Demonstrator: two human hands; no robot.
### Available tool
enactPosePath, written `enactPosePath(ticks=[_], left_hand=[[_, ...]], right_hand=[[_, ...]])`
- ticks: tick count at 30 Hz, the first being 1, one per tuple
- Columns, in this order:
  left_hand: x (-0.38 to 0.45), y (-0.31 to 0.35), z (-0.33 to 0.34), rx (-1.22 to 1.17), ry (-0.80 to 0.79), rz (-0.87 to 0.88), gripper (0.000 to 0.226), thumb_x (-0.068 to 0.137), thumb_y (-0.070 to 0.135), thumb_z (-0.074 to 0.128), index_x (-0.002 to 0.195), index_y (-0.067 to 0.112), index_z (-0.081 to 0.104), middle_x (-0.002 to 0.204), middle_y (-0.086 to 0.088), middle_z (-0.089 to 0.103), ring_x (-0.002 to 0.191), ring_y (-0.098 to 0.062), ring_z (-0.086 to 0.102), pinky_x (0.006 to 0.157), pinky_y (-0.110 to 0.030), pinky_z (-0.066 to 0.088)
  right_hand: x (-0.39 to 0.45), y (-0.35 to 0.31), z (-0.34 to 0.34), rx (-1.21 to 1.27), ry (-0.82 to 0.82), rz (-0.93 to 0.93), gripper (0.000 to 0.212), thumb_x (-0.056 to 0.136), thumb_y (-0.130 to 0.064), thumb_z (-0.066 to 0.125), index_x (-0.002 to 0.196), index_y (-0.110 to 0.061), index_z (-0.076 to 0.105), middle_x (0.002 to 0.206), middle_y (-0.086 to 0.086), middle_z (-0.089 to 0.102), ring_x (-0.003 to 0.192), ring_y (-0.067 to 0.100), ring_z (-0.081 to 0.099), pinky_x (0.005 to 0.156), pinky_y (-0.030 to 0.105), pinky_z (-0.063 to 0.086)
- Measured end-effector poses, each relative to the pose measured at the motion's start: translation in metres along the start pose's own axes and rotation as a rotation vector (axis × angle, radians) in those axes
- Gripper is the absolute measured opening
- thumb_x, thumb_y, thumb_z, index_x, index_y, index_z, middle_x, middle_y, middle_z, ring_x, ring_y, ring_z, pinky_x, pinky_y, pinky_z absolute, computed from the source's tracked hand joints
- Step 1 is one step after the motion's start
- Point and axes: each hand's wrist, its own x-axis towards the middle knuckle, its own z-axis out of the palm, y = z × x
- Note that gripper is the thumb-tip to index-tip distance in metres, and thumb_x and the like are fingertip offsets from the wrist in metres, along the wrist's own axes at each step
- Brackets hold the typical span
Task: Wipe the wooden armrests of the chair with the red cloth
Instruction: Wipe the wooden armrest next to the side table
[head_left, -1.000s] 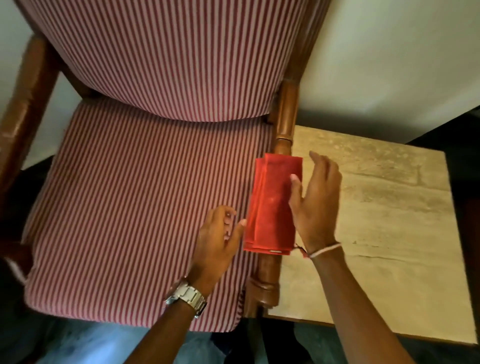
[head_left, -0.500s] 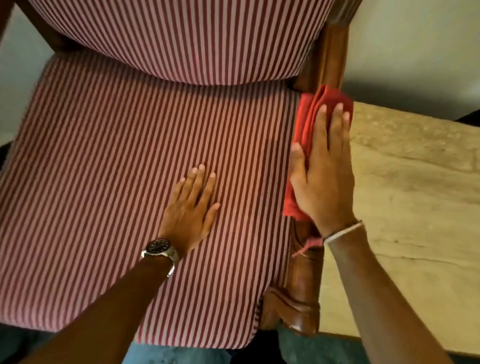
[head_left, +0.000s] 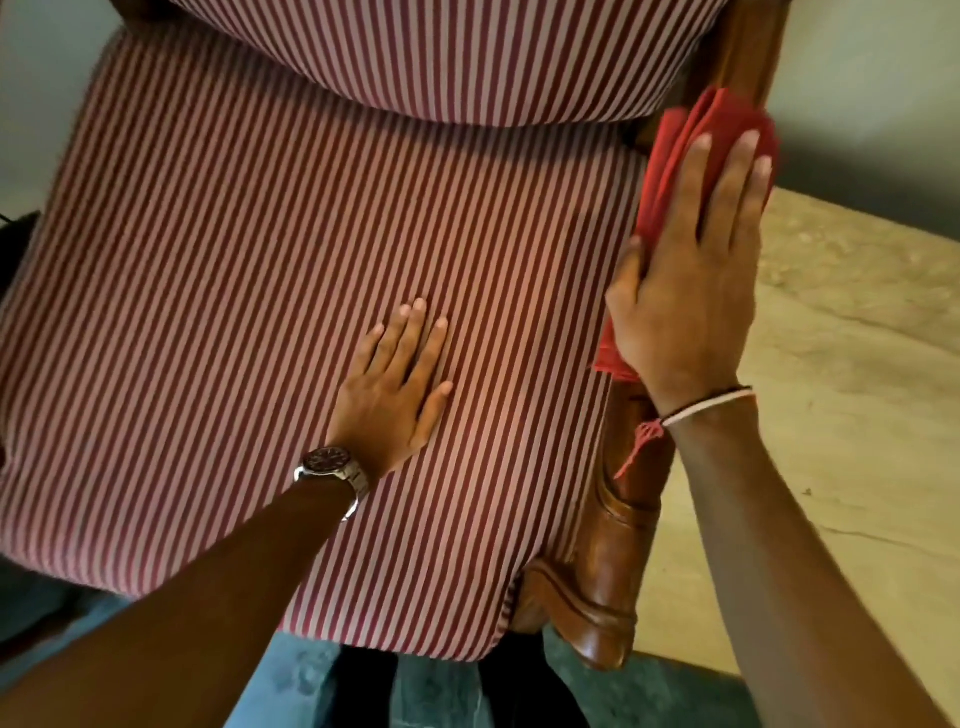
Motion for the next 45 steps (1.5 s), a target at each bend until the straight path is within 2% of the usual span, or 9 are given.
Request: enactPosePath(ticks=[7, 14, 20, 23, 27, 33, 36, 40, 45], left_hand=[[-0.002, -0.003, 0.009, -0.002, 0.036, 0.016, 0.064, 0.104, 0.044, 0.027, 0.159, 0.012, 0.017, 0.167, -0.017, 0.014, 0.156, -0.029, 0.014, 0.124, -0.051, 0.024], [0.001, -0.004, 0.007, 0.027, 0.035, 0.014, 0.065, 0.103, 0.043, 0.027, 0.158, 0.010, 0.020, 0.166, -0.019, 0.018, 0.155, -0.031, 0.017, 0.124, -0.050, 0.023], [0.002, -0.004, 0.006, 0.040, 0.030, 0.018, 0.066, 0.102, 0.043, 0.026, 0.158, 0.009, 0.018, 0.166, -0.020, 0.018, 0.154, -0.033, 0.017, 0.125, -0.049, 0.019], [0.004, -0.005, 0.010, 0.043, 0.034, 0.025, 0.066, 0.102, 0.043, 0.025, 0.158, 0.010, 0.015, 0.166, -0.019, 0.016, 0.155, -0.032, 0.015, 0.126, -0.049, 0.017], [0.003, -0.003, 0.010, 0.045, 0.040, 0.012, 0.066, 0.102, 0.042, 0.025, 0.158, 0.010, 0.015, 0.166, -0.019, 0.016, 0.155, -0.031, 0.014, 0.126, -0.049, 0.018], [-0.001, -0.004, 0.007, 0.047, 0.044, 0.008, 0.064, 0.102, 0.041, 0.030, 0.157, 0.009, 0.021, 0.166, -0.019, 0.019, 0.155, -0.032, 0.017, 0.125, -0.050, 0.021], [0.002, -0.004, 0.008, 0.038, 0.062, 0.023, 0.064, 0.103, 0.041, 0.026, 0.158, 0.009, 0.020, 0.166, -0.020, 0.018, 0.155, -0.033, 0.017, 0.126, -0.049, 0.018], [0.003, -0.001, 0.005, 0.028, 0.064, 0.005, 0.063, 0.103, 0.041, 0.025, 0.157, 0.008, 0.022, 0.165, -0.020, 0.019, 0.155, -0.032, 0.017, 0.126, -0.049, 0.017], [0.001, -0.001, 0.004, 0.018, 0.058, 0.001, 0.064, 0.102, 0.040, 0.026, 0.157, 0.007, 0.023, 0.165, -0.020, 0.019, 0.155, -0.032, 0.017, 0.125, -0.050, 0.021]], right_hand=[[-0.123, -0.001, -0.002, 0.043, -0.094, 0.029, 0.072, 0.104, -0.030, 0.041, 0.164, -0.015, 0.002, 0.173, 0.013, -0.004, 0.160, 0.032, -0.001, 0.128, 0.051, 0.021], [0.026, -0.012, 0.004, -0.026, 0.002, 0.103, 0.074, 0.102, -0.029, 0.041, 0.164, -0.014, 0.003, 0.172, 0.018, 0.000, 0.160, 0.035, 0.002, 0.129, 0.050, 0.020], [-0.139, -0.014, -0.002, -0.024, -0.099, 0.086, 0.079, 0.098, -0.029, 0.052, 0.164, -0.017, 0.010, 0.173, 0.011, 0.000, 0.160, 0.031, 0.005, 0.124, 0.055, 0.030], [-0.091, -0.006, 0.004, 0.008, -0.095, 0.103, 0.081, 0.098, -0.031, 0.056, 0.164, -0.017, 0.011, 0.172, 0.014, 0.002, 0.159, 0.035, 0.008, 0.122, 0.055, 0.034], [0.020, -0.009, 0.005, 0.008, -0.012, 0.114, 0.072, 0.104, -0.035, 0.041, 0.164, -0.015, 0.006, 0.172, 0.018, 0.000, 0.160, 0.035, 0.002, 0.125, 0.049, 0.032], [-0.109, -0.008, 0.000, 0.032, -0.103, 0.084, 0.076, 0.104, -0.035, 0.047, 0.164, -0.019, 0.003, 0.173, 0.011, -0.004, 0.161, 0.029, 0.001, 0.125, 0.051, 0.031], [-0.068, -0.003, 0.005, 0.026, -0.073, 0.079, 0.076, 0.103, -0.036, 0.046, 0.164, -0.017, 0.005, 0.173, 0.014, 0.000, 0.160, 0.032, 0.003, 0.122, 0.051, 0.036], [0.017, -0.008, 0.003, 0.016, -0.041, 0.099, 0.074, 0.105, -0.038, 0.041, 0.164, -0.015, 0.003, 0.172, 0.017, -0.002, 0.160, 0.034, 0.000, 0.128, 0.048, 0.025], [-0.098, -0.005, -0.001, 0.051, -0.109, 0.067, 0.077, 0.103, -0.036, 0.047, 0.164, -0.019, 0.004, 0.173, 0.012, -0.004, 0.161, 0.030, 0.000, 0.126, 0.051, 0.029]])
